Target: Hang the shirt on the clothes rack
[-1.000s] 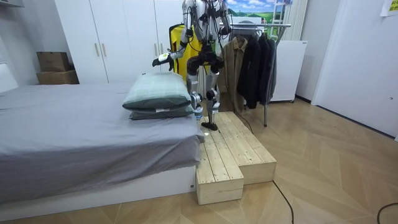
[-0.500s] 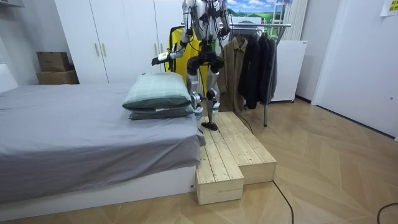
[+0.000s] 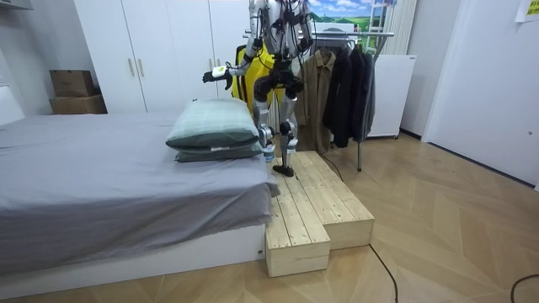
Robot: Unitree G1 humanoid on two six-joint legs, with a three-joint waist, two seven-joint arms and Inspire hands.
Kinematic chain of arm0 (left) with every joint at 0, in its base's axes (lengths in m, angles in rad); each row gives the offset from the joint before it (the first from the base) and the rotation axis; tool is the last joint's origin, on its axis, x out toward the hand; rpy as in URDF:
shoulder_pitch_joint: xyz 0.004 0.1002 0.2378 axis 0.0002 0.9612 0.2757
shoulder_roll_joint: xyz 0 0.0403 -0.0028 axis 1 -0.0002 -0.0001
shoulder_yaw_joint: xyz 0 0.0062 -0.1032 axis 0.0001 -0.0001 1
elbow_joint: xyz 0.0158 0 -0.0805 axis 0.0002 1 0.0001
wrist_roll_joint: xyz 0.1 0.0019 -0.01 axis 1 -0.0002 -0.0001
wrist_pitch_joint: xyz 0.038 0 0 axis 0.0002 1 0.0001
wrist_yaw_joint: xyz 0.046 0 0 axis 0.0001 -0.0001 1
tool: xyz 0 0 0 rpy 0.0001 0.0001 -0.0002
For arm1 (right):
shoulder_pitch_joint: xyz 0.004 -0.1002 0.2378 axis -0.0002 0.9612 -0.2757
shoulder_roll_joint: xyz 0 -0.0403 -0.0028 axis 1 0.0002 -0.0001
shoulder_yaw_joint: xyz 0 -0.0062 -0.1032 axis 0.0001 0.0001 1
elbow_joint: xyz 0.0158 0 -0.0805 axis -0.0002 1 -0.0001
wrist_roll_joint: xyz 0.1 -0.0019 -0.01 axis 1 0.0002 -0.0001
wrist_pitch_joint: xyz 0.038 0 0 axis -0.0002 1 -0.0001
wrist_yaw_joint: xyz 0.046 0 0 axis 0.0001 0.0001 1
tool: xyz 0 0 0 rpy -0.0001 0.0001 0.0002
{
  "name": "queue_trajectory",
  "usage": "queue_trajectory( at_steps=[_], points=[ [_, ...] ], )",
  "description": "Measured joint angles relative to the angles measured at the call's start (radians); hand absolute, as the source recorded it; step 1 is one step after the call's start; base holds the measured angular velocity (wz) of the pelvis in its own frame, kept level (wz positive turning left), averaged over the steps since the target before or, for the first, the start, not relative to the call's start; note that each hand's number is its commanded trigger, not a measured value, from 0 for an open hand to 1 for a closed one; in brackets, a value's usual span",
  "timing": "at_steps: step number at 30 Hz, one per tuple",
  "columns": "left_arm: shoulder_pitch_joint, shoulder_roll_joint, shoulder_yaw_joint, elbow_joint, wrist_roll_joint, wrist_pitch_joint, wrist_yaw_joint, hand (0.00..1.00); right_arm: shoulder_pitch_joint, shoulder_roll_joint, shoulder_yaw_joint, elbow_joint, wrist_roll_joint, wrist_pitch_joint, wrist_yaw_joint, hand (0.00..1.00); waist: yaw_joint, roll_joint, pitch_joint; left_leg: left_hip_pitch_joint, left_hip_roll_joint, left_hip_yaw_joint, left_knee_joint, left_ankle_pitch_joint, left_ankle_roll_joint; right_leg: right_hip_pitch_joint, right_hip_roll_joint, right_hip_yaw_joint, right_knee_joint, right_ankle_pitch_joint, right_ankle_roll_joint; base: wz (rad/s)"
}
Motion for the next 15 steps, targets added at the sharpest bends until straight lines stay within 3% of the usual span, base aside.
queue_trajectory(
  at_steps=[2, 6, 9, 15],
  points=[
    [0.006, 0.001, -0.001, 0.002, -0.027, -0.005, -0.011, 0.0, 0.001, 0.0, 0.001, 0.026, 0.031, -0.003, 0.0, 1.0, -0.018, 0.0, 0.0001, -0.001, 0.0, -0.007, 0.001, 0.001, -0.001, 0.003, -0.001, -0.005, -0.002, -0.001, -0.001, 0.08],
    [0.008, 0.002, -0.005, 0.002, -0.065, -0.008, -0.016, 0.0, 0.004, -0.002, 0.001, 0.05, 0.037, -0.026, 0.001, 1.0, -0.021, 0.0, 0.0004, 0.006, 0.002, -0.008, 0.001, 0.0, -0.001, 0.016, -0.001, -0.006, -0.019, 0.001, -0.003, 0.02],
    [0.007, 0.007, -0.004, 0.002, -0.067, -0.01, -0.016, 0.0, 0.004, -0.003, 0.001, 0.089, 0.041, -0.059, 0.004, 1.0, -0.02, 0.0, 0.0, 0.019, 0.003, -0.013, -0.002, -0.003, -0.003, 0.033, -0.002, -0.015, -0.025, 0.001, -0.003, 0.06],
    [0.008, 0.008, -0.004, 0.004, -0.066, -0.044, -0.037, 0.0, -0.002, 0.003, -0.02, 0.189, 0.037, -0.144, 0.034, 1.0, -0.019, 0.002, -0.0005, 0.033, 0.005, -0.014, -0.003, -0.006, -0.003, 0.053, -0.001, -0.016, -0.037, 0.002, -0.005, 0.02]
  ],
)
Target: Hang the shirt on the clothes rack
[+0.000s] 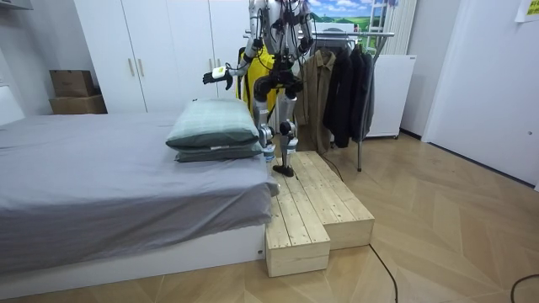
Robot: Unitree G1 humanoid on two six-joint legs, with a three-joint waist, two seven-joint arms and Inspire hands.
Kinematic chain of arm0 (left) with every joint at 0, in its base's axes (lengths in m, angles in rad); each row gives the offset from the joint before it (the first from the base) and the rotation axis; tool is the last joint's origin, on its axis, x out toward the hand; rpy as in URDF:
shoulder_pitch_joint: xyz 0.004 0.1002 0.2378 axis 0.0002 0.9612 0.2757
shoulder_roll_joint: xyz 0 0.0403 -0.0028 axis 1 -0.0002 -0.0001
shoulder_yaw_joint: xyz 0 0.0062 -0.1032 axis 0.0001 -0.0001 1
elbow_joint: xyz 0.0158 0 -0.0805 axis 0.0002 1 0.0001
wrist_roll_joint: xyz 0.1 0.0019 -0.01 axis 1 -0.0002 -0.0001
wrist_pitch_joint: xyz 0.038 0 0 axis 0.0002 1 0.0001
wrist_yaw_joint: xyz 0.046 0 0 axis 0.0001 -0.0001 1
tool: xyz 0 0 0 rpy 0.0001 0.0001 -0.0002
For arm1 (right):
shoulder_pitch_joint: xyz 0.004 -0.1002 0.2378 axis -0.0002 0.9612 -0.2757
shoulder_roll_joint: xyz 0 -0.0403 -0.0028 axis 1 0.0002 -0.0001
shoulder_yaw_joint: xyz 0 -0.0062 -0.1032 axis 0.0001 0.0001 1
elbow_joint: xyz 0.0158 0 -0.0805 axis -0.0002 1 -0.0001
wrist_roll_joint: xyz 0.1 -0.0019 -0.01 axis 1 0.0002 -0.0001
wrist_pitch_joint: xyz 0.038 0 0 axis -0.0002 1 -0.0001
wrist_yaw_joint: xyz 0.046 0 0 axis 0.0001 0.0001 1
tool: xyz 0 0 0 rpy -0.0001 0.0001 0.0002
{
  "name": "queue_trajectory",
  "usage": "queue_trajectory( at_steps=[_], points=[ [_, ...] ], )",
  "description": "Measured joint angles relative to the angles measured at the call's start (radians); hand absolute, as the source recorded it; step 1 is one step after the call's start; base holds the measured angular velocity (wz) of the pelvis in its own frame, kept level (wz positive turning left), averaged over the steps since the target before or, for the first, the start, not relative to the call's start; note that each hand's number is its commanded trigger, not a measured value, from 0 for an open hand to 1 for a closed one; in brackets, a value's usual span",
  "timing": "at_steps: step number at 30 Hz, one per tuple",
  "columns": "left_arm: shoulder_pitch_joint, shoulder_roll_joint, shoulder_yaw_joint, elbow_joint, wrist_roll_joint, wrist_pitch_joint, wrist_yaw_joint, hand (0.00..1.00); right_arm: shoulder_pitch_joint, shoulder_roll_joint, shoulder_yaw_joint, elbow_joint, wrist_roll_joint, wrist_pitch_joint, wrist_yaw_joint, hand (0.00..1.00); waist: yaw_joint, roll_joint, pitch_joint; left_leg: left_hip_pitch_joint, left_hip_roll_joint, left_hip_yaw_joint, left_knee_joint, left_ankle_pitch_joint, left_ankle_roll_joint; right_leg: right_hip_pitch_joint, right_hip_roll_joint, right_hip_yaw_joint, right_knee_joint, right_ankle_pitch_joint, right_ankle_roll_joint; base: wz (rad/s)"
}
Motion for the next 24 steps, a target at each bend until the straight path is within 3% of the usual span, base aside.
queue_trajectory(
  at_steps=[2, 10, 11, 12, 13, 18, 24],
  points=[
    [0.0, 0.0, -0.001, 0.009, -0.002, -0.004, -0.012, 0.0, -0.002, 0.008, -0.004, 0.035, 0.0, -0.03, 0.001, 1.0, 0.0, 0.0, 0.0006, 0.003, 0.0, -0.001, 0.0, 0.0, 0.0, 0.007, 0.0, 0.002, -0.005, 0.0, 0.0, 0.0],
    [-0.001, 0.0, -0.004, 0.032, -0.023, -0.005, -0.039, 0.0, -0.03, 0.032, -0.005, 0.114, 0.0, -0.061, 0.006, 1.0, 0.0, 0.001, 0.0006, 0.013, 0.0, -0.004, 0.0, -0.005, 0.001, 0.021, -0.001, -0.001, -0.015, 0.001, 0.001, 0.0],
    [-0.001, 0.0, -0.004, 0.032, -0.023, -0.006, -0.04, 0.0, -0.03, 0.032, -0.005, 0.116, 0.0, -0.066, 0.008, 0.77, 0.0, 0.002, 0.0006, 0.013, 0.0, -0.004, 0.0, -0.005, 0.001, 0.021, -0.001, -0.001, -0.015, 0.001, 0.0, 0.0],
    [-0.001, 0.0, -0.004, 0.032, -0.023, -0.006, -0.04, 0.0, -0.03, 0.032, -0.005, 0.116, 0.0, -0.067, 0.008, 0.2, 0.0, 0.002, 0.0009, 0.013, 0.0, -0.004, 0.0, -0.005, 0.001, 0.021, -0.001, -0.001, -0.015, 0.001, 0.0, 0.0],
    [-0.001, 0.0, -0.004, 0.032, -0.023, -0.006, -0.041, 0.0, -0.03, 0.032, -0.005, 0.116, 0.0, -0.068, 0.009, 0.0, -0.001, 0.003, 0.0011, 0.013, 0.0, -0.004, 0.0, -0.005, 0.001, 0.021, -0.001, -0.001, -0.015, 0.002, 0.0, 0.0],
    [-0.001, 0.0, -0.005, 0.032, -0.032, -0.007, -0.048, 0.0, -0.031, 0.047, -0.027, 0.135, 0.005, -0.061, 0.004, 0.0, -0.001, 0.006, 0.0025, 0.014, 0.0, -0.007, -0.001, -0.005, 0.0, 0.021, 0.0, 0.0, -0.015, 0.002, -0.001, 0.0],
    [-0.005, 0.0, -0.002, 0.03, -0.03, -0.022, -0.06, 0.0, -0.027, 0.064, -0.089, 0.157, 0.021, -0.011, -0.018, 0.0, -0.005, 0.018, 0.0037, 0.01, 0.001, 0.0, -0.006, -0.006, 0.0, 0.012, 0.003, 0.002, -0.013, 0.002, 0.0, -0.04]
  ],
)
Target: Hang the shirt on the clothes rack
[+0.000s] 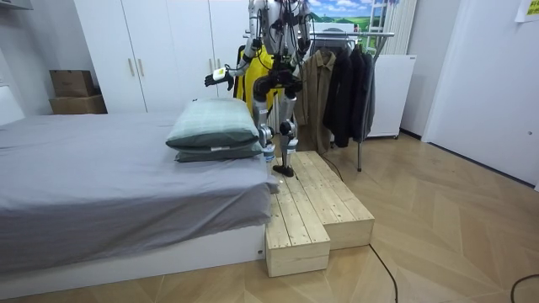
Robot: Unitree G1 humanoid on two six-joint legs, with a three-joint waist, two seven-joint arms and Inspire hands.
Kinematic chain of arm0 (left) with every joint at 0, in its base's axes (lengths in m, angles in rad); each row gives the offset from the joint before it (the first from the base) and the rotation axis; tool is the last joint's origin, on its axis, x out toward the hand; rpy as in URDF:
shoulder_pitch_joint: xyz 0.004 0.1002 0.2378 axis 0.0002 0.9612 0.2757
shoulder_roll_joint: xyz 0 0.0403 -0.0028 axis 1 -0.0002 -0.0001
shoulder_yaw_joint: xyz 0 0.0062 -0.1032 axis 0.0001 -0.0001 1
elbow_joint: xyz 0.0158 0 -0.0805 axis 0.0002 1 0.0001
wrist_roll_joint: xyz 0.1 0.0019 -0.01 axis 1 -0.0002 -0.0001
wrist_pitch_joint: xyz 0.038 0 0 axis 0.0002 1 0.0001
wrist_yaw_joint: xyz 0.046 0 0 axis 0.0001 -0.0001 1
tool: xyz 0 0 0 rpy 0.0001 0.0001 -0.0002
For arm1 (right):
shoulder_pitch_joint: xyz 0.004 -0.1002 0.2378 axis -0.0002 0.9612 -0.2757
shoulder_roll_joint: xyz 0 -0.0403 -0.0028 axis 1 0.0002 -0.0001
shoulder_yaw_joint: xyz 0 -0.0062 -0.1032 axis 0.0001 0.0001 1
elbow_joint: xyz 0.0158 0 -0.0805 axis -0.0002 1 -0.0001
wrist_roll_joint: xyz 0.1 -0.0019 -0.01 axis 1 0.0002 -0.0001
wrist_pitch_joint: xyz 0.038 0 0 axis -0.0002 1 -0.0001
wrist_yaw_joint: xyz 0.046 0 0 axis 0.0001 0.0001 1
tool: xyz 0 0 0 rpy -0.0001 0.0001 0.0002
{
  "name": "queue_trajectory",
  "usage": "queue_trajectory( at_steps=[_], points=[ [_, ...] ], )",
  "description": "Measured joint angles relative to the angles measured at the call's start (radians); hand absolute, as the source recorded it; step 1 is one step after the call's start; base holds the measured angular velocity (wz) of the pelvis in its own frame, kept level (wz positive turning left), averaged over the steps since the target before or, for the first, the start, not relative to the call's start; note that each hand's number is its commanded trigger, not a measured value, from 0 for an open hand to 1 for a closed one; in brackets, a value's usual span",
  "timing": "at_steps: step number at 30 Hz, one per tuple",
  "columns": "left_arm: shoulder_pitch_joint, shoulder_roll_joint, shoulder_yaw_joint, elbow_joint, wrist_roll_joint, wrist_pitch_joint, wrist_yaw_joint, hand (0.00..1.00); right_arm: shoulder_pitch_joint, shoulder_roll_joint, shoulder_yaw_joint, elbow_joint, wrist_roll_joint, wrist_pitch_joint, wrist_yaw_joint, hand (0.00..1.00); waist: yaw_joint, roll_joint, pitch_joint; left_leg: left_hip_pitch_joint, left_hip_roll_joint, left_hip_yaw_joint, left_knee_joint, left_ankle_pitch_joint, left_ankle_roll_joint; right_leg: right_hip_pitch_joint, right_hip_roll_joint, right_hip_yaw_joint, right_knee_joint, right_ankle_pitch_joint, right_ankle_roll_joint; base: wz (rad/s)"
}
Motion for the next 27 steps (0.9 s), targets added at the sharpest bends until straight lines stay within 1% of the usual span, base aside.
queue_trajectory(
  at_steps=[3, 5, 7, 9, 10, 12, 14, 15, 17, 21, 22, 23, 27],
  points=[
    [-0.01, 0.001, 0.0, 0.0, 0.0, -0.01, 0.0, 0.0, -0.002, 0.0, 0.001, -0.009, -0.001, 0.003, -0.009, 0.0, -0.003, -0.001, -0.0035, -0.005, 0.001, 0.0, 0.0, 0.0, -0.001, -0.012, 0.004, 0.006, 0.009, -0.003, -0.003, -0.04],
    [-0.014, 0.003, -0.001, 0.0, 0.001, -0.013, -0.003, 0.0, -0.002, 0.003, 0.004, -0.038, -0.01, 0.022, -0.02, 0.0, 0.002, -0.002, -0.0075, -0.011, 0.002, 0.005, 0.0, 0.0, -0.002, -0.022, 0.006, 0.011, 0.017, -0.006, -0.005, -0.06],
    [-0.014, 0.003, -0.001, 0.0, 0.001, -0.013, -0.005, 0.0, -0.002, 0.004, 0.006, -0.054, -0.034, 0.031, -0.038, 0.0, 0.005, -0.002, -0.0083, -0.01, 0.004, 0.016, 0.001, 0.0, -0.003, -0.023, 0.01, 0.026, 0.018, -0.005, -0.006, -0.18],
    [-0.013, 0.004, 0.0, 0.0, 0.001, -0.013, -0.006, 0.0, -0.001, 0.004, 0.012, -0.076, -0.063, 0.043, -0.052, 0.0, 0.008, -0.004, -0.0091, -0.009, 0.004, 0.017, 0.002, 0.0, -0.002, -0.023, 0.012, 0.037, 0.02, -0.005, -0.006, -0.16],
    [-0.013, 0.004, 0.0, 0.0, 0.001, -0.013, -0.006, 0.0, -0.001, 0.004, 0.017, -0.102, -0.083, 0.058, -0.061, 0.0, 0.008, -0.005, -0.009, -0.01, 0.003, 0.017, 0.002, 0.001, -0.002, -0.026, 0.014, 0.045, 0.021, -0.005, -0.006, -0.14],
    [-0.015, 0.004, 0.0, 0.0, 0.002, -0.013, -0.006, 0.0, -0.001, 0.004, 0.026, -0.133, -0.121, 0.066, -0.074, 0.0, 0.001, -0.011, -0.0069, -0.011, 0.003, 0.019, 0.002, 0.001, -0.002, -0.03, 0.015, 0.05, 0.025, -0.006, -0.006, -0.12],
    [-0.013, 0.003, -0.002, 0.0, 0.012, -0.011, -0.006, 0.0, 0.006, 0.006, 0.028, -0.182, -0.209, 0.083, -0.098, 0.0, 0.003, -0.018, -0.0049, -0.012, 0.003, 0.029, 0.002, 0.001, -0.002, -0.035, 0.017, 0.054, 0.027, -0.006, -0.004, -0.08],
    [-0.012, 0.003, -0.003, 0.0, 0.012, -0.01, -0.006, 0.0, 0.01, 0.006, 0.028, -0.204, -0.228, 0.091, -0.107, 0.0, 0.003, -0.018, -0.0046, -0.013, 0.003, 0.032, 0.002, 0.001, -0.002, -0.037, 0.017, 0.056, 0.029, -0.007, -0.004, -0.12],
    [-0.01, 0.004, -0.004, 0.001, 0.011, 0.003, -0.006, 0.0, 0.011, 0.007, 0.036, -0.272, -0.279, 0.11, -0.142, 0.0, 0.0, -0.017, -0.0047, -0.018, 0.002, 0.043, 0.002, 0.0, -0.002, -0.047, 0.018, 0.059, 0.032, -0.007, -0.003, -0.11],
    [-0.01, 0.003, -0.009, 0.017, 0.007, 0.024, -0.005, 0.0, 0.012, 0.007, 0.042, -0.333, -0.329, 0.125, -0.177, 0.0, 0.0, -0.012, -0.0056, -0.018, 0.003, 0.045, 0.002, 0.0, -0.002, -0.049, 0.019, 0.062, 0.033, -0.006, -0.003, -0.02],
    [-0.01, 0.003, -0.01, 0.035, 0.006, 0.029, -0.006, 0.0, 0.012, 0.009, 0.045, -0.359, -0.345, 0.14, -0.182, 0.0, 0.001, -0.01, -0.0065, -0.018, 0.004, 0.048, 0.002, 0.001, -0.002, -0.049, 0.021, 0.065, 0.034, -0.006, -0.003, -0.06],
    [-0.009, 0.002, -0.01, 0.051, 0.006, 0.038, -0.009, 0.0, 0.012, 0.011, 0.045, -0.382, -0.356, 0.144, -0.185, 0.0, 0.001, -0.008, -0.0068, -0.017, 0.004, 0.049, 0.002, 0.001, -0.002, -0.049, 0.022, 0.067, 0.034, -0.006, -0.004, -0.05],
    [-0.005, 0.0, -0.01, 0.078, -0.001, 0.053, -0.025, 0.0, 0.012, 0.013, 0.045, -0.431, -0.372, 0.151, -0.193, 0.0, 0.001, -0.007, -0.007, -0.017, 0.006, 0.049, 0.002, 0.001, -0.002, -0.049, 0.024, 0.069, 0.034, -0.005, -0.005, 0.0]
  ],
)
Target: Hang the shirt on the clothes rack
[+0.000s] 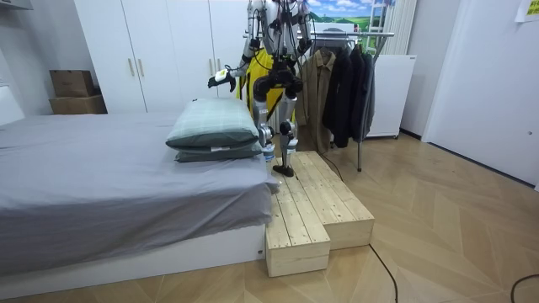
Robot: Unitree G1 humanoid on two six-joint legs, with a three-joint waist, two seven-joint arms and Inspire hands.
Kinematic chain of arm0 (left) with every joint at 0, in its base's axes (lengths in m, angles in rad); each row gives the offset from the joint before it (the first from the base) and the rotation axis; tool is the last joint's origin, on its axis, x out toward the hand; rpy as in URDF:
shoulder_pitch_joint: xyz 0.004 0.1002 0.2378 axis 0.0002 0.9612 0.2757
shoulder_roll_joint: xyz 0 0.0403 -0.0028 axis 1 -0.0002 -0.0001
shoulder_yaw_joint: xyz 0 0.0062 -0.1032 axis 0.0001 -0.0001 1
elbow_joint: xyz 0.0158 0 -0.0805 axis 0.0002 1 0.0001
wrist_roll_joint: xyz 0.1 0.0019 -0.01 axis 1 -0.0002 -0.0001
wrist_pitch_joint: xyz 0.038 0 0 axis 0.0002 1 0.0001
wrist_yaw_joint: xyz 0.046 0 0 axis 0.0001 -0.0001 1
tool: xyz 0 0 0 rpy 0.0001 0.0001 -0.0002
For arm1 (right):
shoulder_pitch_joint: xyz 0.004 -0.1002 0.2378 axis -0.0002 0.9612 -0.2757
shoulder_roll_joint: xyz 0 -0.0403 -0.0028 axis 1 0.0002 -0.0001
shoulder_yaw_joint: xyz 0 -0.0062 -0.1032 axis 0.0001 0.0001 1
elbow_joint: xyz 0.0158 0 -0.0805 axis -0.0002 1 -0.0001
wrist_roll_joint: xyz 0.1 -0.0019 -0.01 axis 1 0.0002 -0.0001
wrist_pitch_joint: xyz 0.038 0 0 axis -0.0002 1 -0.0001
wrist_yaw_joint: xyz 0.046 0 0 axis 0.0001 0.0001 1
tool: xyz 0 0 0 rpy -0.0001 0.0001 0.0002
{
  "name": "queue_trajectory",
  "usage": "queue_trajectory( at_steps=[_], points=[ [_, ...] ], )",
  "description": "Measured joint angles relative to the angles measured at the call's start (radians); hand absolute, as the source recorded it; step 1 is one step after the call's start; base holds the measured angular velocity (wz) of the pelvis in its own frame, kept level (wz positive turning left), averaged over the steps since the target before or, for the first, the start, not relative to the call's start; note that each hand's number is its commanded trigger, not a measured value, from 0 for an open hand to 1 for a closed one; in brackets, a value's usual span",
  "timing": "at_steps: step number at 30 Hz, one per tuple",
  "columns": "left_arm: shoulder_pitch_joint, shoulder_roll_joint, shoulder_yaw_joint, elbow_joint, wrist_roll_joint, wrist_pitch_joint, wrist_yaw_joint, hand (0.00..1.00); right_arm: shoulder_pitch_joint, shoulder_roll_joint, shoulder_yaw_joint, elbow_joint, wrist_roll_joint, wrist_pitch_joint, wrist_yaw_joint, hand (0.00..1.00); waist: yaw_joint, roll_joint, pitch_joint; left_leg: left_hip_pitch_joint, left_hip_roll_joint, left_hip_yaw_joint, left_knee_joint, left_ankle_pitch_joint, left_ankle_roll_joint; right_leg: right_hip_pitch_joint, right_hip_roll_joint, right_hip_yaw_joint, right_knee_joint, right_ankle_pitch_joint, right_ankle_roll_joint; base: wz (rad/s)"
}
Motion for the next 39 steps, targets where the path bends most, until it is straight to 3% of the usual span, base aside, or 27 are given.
queue_trajectory(
  at_steps=[13, 20, 31, 39],
  points=[
    [0.006, -0.001, 0.009, 0.016, -0.001, 0.044, -0.023, 0.0, 0.002, 0.01, 0.0, -0.078, 0.01, 0.011, -0.001, 0.0, -0.005, 0.002, 0.0005, 0.004, 0.001, -0.001, 0.0, 0.0, 0.0, 0.004, 0.005, 0.016, -0.002, 0.001, -0.001, -0.02],
    [0.014, 0.001, 0.005, 0.039, 0.012, 0.045, -0.021, 0.0, 0.012, 0.01, -0.001, -0.076, 0.183, 0.011, -0.01, 0.0, -0.032, 0.002, 0.006, 0.005, 0.001, -0.008, 0.0, 0.0, 0.0, 0.009, 0.006, 0.019, -0.005, -0.001, -0.001, 0.03],
    [0.017, 0.002, 0.011, 0.04, 0.048, 0.044, -0.014, 0.0, 0.067, 0.01, -0.008, -0.037, 0.186, -0.003, -0.043, 0.0, -0.044, 0.003, 0.0074, 0.003, 0.001, 0.0, 0.0, 0.0, 0.0, 0.0, 0.007, 0.023, 0.004, -0.005, 0.001, -0.03],
    [0.023, 0.002, 0.051, 0.04, 0.1, 0.043, -0.014, 0.0, 0.108, 0.01, -0.095, -0.037, 0.185, -0.003, -0.091, 0.0, -0.064, 0.002, 0.0056, 0.001, 0.001, 0.001, 0.0, 0.0, 0.0, 0.0, 0.012, 0.042, 0.001, -0.003, 0.001, -0.02]
  ],
)
